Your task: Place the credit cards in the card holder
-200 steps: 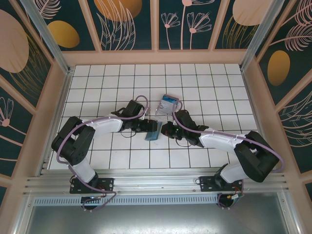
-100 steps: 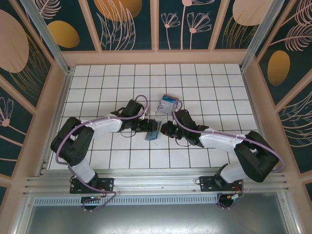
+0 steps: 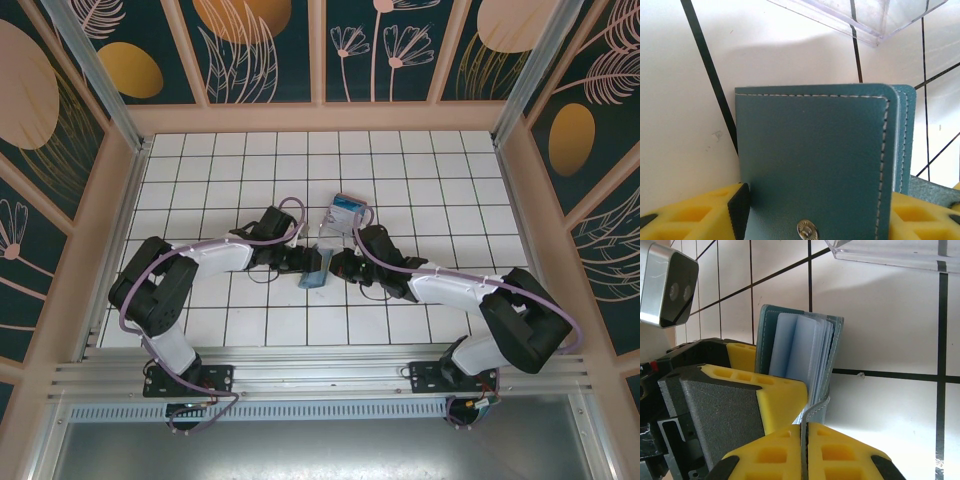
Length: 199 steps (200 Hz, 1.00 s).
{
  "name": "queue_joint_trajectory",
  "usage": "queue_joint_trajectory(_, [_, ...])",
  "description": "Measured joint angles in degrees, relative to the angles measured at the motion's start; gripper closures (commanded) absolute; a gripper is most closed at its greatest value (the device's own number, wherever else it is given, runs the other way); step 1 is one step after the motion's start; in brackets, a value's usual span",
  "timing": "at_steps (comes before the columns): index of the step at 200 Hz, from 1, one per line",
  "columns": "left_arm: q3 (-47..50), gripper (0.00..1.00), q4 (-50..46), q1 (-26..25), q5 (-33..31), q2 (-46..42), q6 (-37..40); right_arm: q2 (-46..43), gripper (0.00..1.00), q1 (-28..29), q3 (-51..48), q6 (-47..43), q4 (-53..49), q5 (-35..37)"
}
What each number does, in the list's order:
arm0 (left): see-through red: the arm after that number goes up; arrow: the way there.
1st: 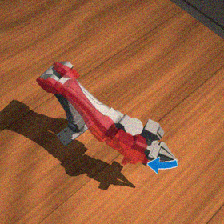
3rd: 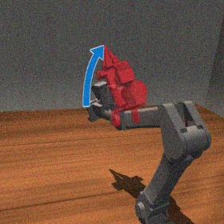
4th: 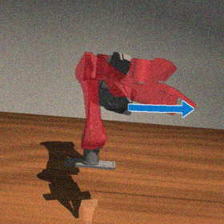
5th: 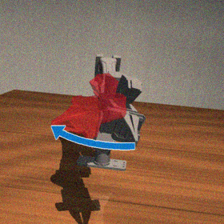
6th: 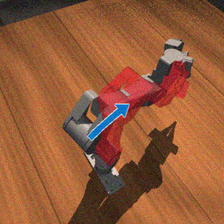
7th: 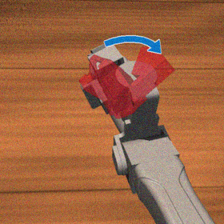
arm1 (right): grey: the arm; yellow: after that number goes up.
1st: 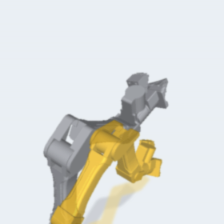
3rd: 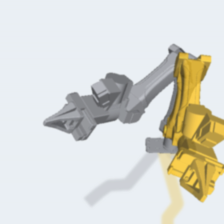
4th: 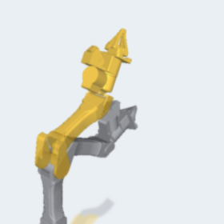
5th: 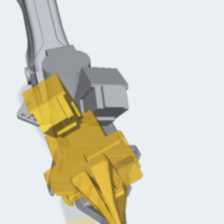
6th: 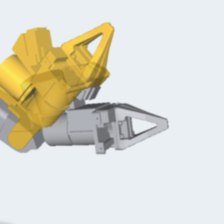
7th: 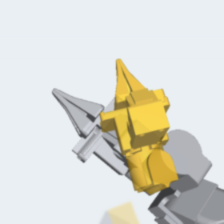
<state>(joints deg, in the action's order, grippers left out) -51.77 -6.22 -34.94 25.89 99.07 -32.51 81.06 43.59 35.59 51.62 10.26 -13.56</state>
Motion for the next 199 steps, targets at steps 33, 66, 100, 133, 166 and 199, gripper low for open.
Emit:
queue_joint_trajectory(33, [0.02, 0.7, -0.09, 0.0, -0.72, 0.0, 0.52, 0.0, 0.89, -0.02, 0.0, -0.04, 0.02, 0.07])
queue_joint_trajectory(66, [0.02, 0.81, -0.83, 0.0, -1.11, 0.0, 0.96, 0.17, 0.89, -0.68, -1.2, -0.11, 0.44, 0.28])
queue_joint_trajectory(100, [0.02, 0.89, -1.38, 0.0, -1.07, 0.0, 0.94, 0.33, 0.82, -2.45, -5.27, -0.15, 0.28, 0.59])
queue_joint_trajectory(133, [0.02, 0.89, -1.36, -0.02, -0.83, -0.35, 0.94, -0.26, 0.69, -3.91, -6.38, -0.87, -1.4, 0.94])
queue_joint_trajectory(166, [0.7, 0.89, -1.27, -0.02, -0.66, -1.99, 0.55, -7.26, 0.68, -7.28, -6.38, -3.06, -6.75, 2.16])
queue_joint_trajectory(199, [1.86, 0.88, 0.02, -0.02, 0.07, -2.78, -0.72, -13.79, 0.73, -8.22, -3.02, -5.49, -13.33, 3.1])
